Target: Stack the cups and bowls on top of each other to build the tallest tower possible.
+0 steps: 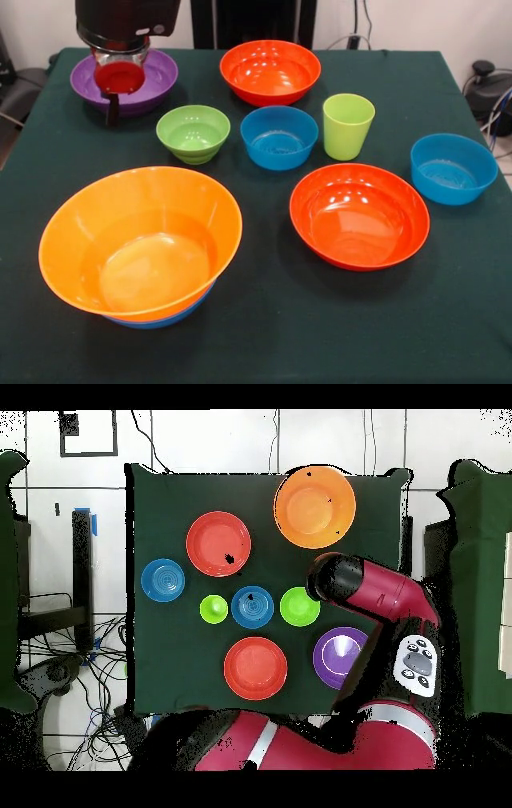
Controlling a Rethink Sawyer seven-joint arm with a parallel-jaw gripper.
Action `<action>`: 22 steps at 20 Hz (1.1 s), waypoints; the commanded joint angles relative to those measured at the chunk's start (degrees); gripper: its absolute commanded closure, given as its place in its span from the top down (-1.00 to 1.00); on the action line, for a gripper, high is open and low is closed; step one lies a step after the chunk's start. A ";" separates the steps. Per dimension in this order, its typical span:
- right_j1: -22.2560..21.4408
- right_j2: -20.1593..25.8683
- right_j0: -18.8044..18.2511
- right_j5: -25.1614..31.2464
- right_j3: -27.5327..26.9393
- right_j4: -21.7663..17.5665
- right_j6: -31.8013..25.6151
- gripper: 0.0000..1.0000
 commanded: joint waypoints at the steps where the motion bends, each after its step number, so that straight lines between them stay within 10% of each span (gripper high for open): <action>1: 4.02 10.07 -1.52 -3.73 4.08 -6.46 -10.77 1.00; 22: 3.43 12.75 -3.41 1.54 3.55 -11.19 -9.36 1.00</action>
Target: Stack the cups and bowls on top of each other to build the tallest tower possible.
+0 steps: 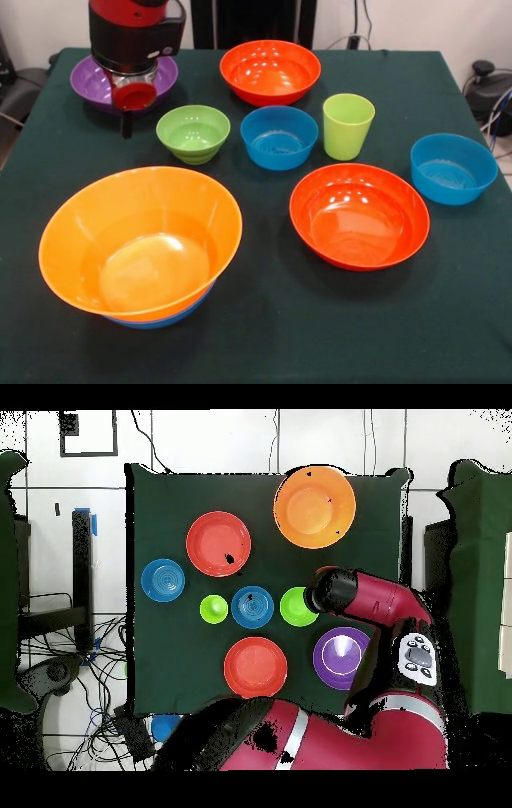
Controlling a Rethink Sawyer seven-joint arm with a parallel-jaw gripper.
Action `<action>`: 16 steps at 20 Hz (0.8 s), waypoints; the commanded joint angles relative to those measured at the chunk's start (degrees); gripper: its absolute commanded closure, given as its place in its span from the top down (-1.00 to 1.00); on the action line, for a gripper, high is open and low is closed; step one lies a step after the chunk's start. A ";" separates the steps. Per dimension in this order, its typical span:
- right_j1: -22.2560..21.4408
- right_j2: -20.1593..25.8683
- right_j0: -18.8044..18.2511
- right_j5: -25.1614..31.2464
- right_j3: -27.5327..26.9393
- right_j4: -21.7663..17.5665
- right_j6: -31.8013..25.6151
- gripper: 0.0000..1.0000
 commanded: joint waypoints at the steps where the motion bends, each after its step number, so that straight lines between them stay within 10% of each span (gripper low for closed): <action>1: 1.53 7.95 -0.12 3.41 1.96 -4.24 -9.35 1.00; 16: -3.71 6.43 0.20 5.42 6.90 -4.55 -9.22 1.00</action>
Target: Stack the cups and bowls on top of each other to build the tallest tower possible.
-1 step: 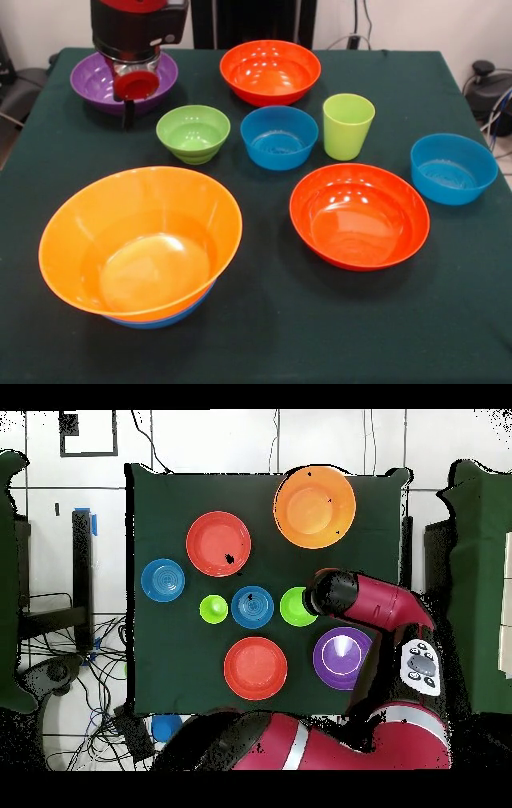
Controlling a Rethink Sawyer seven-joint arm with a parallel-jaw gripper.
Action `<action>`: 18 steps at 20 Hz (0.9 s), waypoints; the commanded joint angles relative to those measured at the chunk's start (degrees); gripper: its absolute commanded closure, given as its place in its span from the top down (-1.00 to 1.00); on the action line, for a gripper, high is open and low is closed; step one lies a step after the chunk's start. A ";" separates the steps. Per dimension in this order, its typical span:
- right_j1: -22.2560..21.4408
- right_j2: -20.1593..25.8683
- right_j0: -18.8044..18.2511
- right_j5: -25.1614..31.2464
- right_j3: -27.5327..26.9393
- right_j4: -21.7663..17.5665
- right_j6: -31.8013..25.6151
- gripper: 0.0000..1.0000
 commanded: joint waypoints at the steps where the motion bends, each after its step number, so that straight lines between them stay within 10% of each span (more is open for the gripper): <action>1: -0.79 6.13 0.11 5.48 4.49 -4.56 -9.24 1.00; 18: 1.95 7.28 -3.81 -4.25 10.90 -6.65 -7.10 1.00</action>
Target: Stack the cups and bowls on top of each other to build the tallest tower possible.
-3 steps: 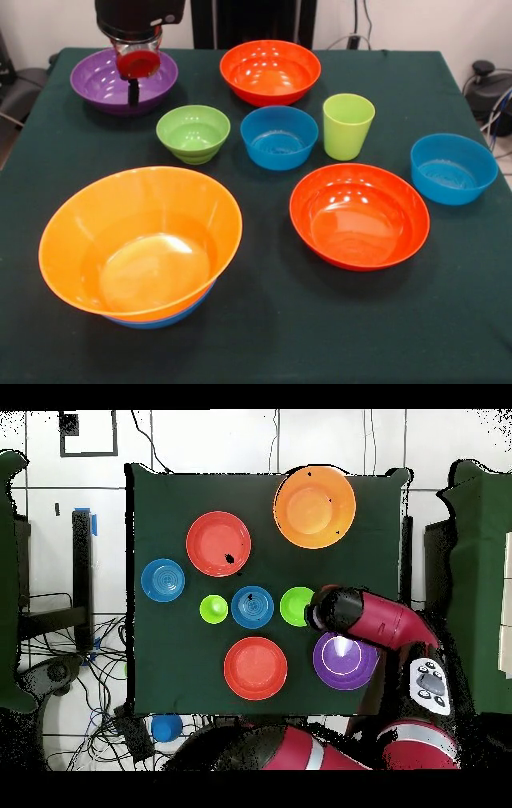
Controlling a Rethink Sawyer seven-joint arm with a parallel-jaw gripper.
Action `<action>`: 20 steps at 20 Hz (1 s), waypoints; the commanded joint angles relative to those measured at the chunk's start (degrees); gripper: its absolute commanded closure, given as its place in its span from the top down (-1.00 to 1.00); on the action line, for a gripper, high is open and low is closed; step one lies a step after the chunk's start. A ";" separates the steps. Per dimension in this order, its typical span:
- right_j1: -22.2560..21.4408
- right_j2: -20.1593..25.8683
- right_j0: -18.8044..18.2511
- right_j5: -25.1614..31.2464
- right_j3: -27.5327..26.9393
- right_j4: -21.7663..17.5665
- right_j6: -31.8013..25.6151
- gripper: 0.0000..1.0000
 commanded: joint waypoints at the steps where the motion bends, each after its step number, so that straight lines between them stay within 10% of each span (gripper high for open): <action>1: 4.18 7.43 -1.41 -5.29 4.27 -5.38 -6.64 1.00; 20: 4.16 7.45 -1.32 -10.96 5.46 -6.05 -3.31 1.00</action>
